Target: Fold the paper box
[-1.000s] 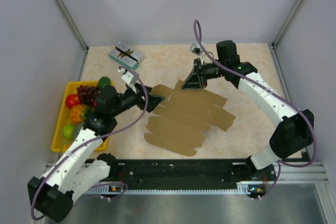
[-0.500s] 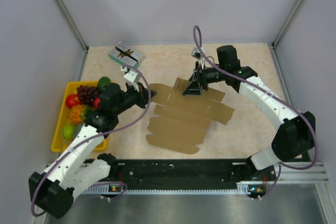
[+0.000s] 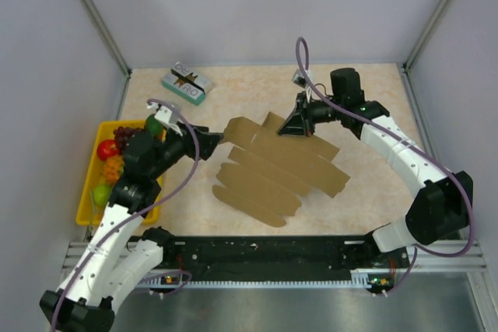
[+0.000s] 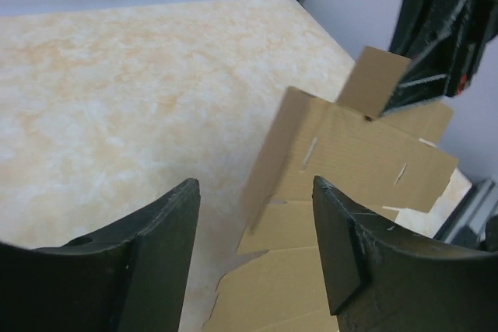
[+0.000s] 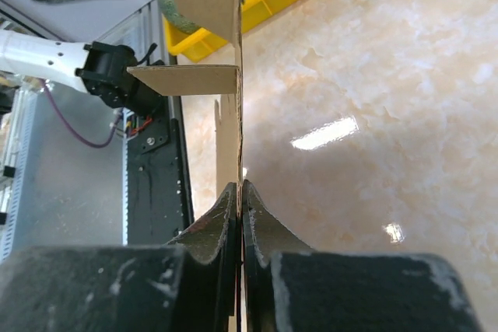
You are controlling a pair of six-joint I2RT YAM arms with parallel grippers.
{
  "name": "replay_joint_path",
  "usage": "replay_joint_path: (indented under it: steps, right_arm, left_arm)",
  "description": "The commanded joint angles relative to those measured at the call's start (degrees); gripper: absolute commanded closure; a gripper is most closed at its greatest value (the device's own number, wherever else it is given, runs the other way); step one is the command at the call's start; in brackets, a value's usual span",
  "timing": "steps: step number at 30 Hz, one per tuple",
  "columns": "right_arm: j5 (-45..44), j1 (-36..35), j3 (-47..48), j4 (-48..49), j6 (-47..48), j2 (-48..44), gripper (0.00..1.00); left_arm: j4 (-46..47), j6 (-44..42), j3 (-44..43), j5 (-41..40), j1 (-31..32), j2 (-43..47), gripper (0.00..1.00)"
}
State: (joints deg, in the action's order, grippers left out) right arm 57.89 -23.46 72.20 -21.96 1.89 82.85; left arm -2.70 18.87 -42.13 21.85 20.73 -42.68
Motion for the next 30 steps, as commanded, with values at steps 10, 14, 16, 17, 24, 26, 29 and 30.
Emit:
replay_joint_path:
  steps: [10, 14, 16, 17, 24, 26, 29, 30]
  right_arm:
    - [15.50, 4.22, 4.08, 2.36, 0.13, -1.11, 1.00]
    - [15.94, 4.65, 5.75, 2.36, -0.57, -0.06, 1.00]
    - [16.47, 4.74, 6.45, 2.36, -0.84, 0.29, 1.00]
    - [16.47, 4.74, 6.63, 2.44, -0.84, 0.47, 1.00]
    - [16.82, 4.66, 6.72, 2.44, -0.84, 0.91, 1.00]
    - [16.82, 4.74, 6.98, 2.53, -1.01, 1.09, 1.00]
    - [16.38, 4.74, 7.16, 2.53, -1.10, 0.91, 1.00]
    - [16.21, 4.74, 7.16, 2.53, -1.19, 0.91, 1.00]
  left_arm:
    - [15.32, 13.80, 6.24, 31.31, -17.92, -13.74, 0.66]
    - [35.71, 23.29, 12.15, 40.35, -17.57, -16.47, 0.62]
    - [43.19, 26.82, 14.08, 43.09, -16.43, -18.31, 0.58]
    - [45.04, 27.70, 14.61, 43.98, -15.90, -18.76, 0.56]
    - [61.40, 38.07, 16.21, 45.39, -13.00, -19.37, 0.50]
    - [65.44, 40.00, 15.76, 46.36, -13.08, -20.34, 0.50]
    - [68.26, 42.56, 15.59, 48.02, -12.30, -21.39, 0.49]
    - [68.18, 42.21, 15.59, 48.29, -11.42, -21.66, 0.48]
